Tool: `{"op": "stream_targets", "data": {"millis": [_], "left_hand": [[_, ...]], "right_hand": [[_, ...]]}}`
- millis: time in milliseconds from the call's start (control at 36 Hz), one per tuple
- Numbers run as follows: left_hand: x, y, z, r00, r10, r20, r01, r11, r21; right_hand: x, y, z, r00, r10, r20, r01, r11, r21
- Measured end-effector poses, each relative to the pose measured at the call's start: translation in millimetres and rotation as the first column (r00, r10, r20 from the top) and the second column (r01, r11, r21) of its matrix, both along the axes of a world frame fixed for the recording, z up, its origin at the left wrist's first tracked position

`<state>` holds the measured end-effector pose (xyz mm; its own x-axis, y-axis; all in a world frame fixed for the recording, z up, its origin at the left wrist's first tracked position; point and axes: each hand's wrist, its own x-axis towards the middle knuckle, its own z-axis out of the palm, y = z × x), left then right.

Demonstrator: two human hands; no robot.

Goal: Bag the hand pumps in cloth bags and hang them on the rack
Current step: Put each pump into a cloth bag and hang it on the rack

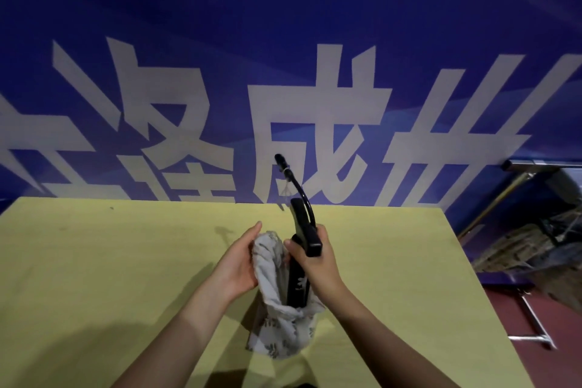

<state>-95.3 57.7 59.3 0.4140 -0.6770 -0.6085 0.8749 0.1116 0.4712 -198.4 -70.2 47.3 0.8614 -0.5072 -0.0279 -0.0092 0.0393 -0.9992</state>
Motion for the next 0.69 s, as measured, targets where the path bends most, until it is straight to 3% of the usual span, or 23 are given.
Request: {"op": "stream_targets", "data": {"millis": [83,167,250,306,361,417,500,611,694], "left_hand": [[3,7,-3,0.995,-0.095,-0.010,0.095,0.994,0.047],[1,15,-4,0.981,-0.176,0.086,0.164,0.978,0.130],[2,24,-9,0.967,-0.187,0.175,0.143,0.961,0.238],[5,27,-12,0.951,-0.150,0.270,0.063,0.951,0.304],[6,29,-15,0.905,-0.146,0.400,-0.025,0.920,0.392],[5,30,-14,0.837,-0.182,0.516,-0.086,0.888,0.452],[5,31,-11,0.762,-0.205,0.615,-0.132,0.880,0.457],[3,27,-4,0.810,-0.133,0.571,-0.101,0.927,0.360],[2,22,-1,0.883,0.043,0.467,-0.133,0.978,0.162]], "right_hand": [[4,2,3,1.000,-0.027,0.017,0.028,0.997,-0.066],[7,-3,4,0.999,-0.026,0.024,0.031,0.970,-0.242],[13,-13,8,0.998,-0.064,-0.023,0.047,0.891,-0.453],[16,-16,12,0.996,-0.062,-0.069,0.019,0.860,-0.509],[17,-17,16,0.995,-0.044,-0.085,-0.003,0.873,-0.487],[17,-17,22,0.999,-0.016,-0.045,-0.001,0.935,-0.354],[16,-15,31,1.000,-0.005,0.027,0.011,0.975,-0.220],[17,-6,36,0.989,-0.002,0.147,0.020,0.992,-0.122],[18,4,31,0.983,-0.019,0.182,0.028,0.998,-0.050]]}}
